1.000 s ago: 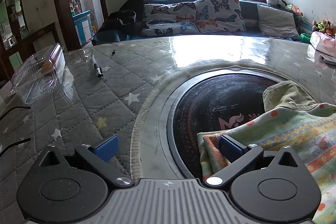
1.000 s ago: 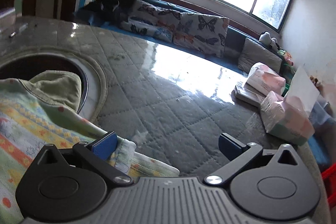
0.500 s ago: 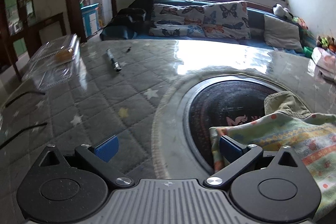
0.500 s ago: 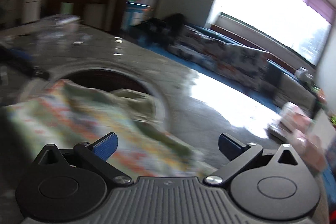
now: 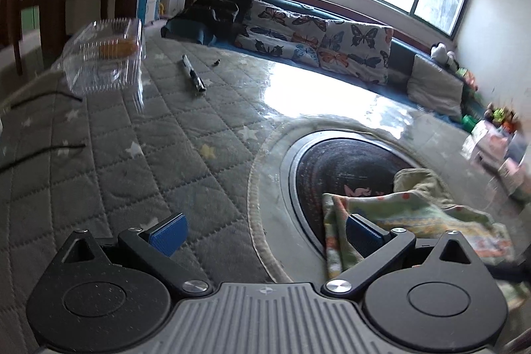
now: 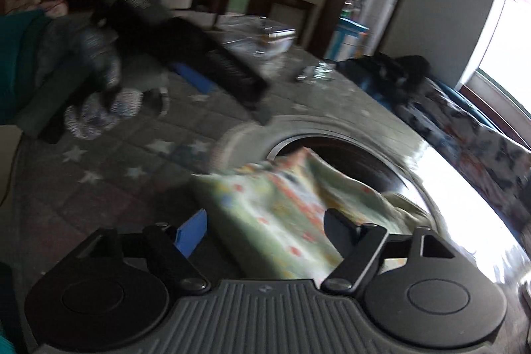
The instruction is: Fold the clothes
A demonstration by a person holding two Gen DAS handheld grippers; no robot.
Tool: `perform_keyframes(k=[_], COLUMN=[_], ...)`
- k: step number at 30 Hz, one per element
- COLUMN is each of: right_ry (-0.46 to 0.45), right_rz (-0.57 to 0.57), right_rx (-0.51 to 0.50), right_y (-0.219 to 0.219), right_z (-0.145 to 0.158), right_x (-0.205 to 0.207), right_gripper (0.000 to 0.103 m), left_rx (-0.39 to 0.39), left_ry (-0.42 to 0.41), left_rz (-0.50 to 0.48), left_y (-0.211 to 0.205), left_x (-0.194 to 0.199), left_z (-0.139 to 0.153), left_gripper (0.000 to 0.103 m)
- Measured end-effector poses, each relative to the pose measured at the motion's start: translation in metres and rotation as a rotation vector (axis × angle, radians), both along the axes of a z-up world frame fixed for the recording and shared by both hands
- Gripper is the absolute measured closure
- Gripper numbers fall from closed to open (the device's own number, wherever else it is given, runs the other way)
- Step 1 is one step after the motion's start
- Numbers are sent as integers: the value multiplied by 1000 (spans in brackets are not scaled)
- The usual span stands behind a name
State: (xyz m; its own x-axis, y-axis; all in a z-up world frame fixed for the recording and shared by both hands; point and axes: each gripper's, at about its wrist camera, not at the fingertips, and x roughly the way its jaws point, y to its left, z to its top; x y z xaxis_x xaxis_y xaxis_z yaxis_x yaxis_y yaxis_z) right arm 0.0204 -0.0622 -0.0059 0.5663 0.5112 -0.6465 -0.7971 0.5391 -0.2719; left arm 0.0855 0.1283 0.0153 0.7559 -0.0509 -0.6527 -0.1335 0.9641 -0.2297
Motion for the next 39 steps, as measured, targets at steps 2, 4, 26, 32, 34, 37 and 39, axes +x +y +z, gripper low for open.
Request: perform_keyframes(k=[2,4,26,32,34,37,39], right_ry=[9,20,154,162,162,170,170], right_rz=[26,42,-68,-80,-76,-64,-59], right_rx=[-13,-30,219,286,296,302,303], right_y=[9,17,-14,-32,-35,-37,-38], right_z=[-4,-9,13,22,24,23,22], right_x=[-2,-3,23,22,21,20,19], right_gripper=[32,42,89,92,94,96,96], left_rx=[-32,-66,-423,-513,-544,-588,-612], left_ry=[4,7,97,142,156,177,190], left_rz=[3,3,-16,-12,-10,-4,7], left_y=[3,6,-6,-15,-18,-20,-19], left_x=[-1,-2,16,27,31,35,36], left_z=[0,-1,-8,-13,-16,-22,-26], left_gripper=[0,0,0,2,7,25,36])
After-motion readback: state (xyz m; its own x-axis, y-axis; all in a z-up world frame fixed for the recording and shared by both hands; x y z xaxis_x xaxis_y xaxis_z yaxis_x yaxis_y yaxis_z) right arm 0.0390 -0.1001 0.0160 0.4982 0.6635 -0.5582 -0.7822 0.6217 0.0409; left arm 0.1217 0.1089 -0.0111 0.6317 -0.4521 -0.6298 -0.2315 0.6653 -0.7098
